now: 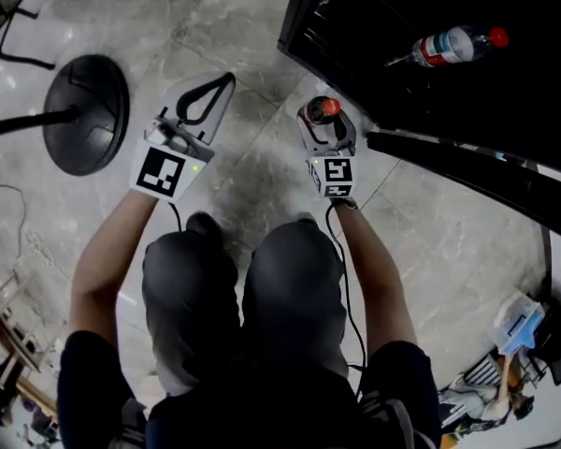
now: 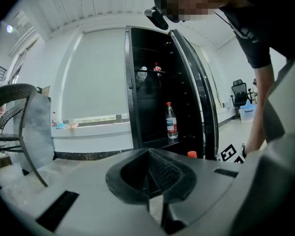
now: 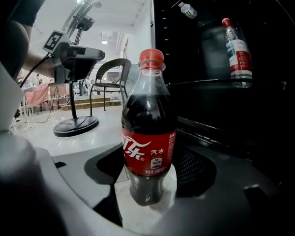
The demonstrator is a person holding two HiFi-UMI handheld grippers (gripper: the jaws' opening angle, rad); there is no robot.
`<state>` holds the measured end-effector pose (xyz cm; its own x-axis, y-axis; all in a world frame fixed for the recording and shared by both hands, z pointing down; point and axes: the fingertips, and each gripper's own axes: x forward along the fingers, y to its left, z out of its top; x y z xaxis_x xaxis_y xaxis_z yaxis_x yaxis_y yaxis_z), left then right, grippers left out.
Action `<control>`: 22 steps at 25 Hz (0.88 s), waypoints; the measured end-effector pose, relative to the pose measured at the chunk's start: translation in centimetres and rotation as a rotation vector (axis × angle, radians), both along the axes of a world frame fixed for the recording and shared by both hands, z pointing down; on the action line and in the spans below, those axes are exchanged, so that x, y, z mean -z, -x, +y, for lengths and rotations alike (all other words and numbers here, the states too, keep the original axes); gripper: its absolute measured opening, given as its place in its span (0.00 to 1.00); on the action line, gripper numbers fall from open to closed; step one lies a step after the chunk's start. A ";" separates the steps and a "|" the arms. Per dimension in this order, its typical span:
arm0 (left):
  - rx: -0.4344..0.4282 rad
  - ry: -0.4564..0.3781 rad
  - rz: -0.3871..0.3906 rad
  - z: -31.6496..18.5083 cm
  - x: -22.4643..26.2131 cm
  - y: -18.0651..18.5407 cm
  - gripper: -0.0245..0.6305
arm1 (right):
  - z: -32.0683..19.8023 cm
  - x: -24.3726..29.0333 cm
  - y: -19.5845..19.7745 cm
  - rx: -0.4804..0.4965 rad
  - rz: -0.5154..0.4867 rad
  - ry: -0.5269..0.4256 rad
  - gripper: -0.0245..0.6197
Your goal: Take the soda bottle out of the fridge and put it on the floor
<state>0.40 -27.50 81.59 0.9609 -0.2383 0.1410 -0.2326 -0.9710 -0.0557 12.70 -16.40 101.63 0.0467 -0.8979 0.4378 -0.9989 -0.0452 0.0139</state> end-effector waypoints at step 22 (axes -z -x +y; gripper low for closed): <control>-0.018 0.005 -0.037 1.0 -3.3 0.4 0.07 | -0.7 -3.9 -0.2 -0.035 0.029 -0.023 0.53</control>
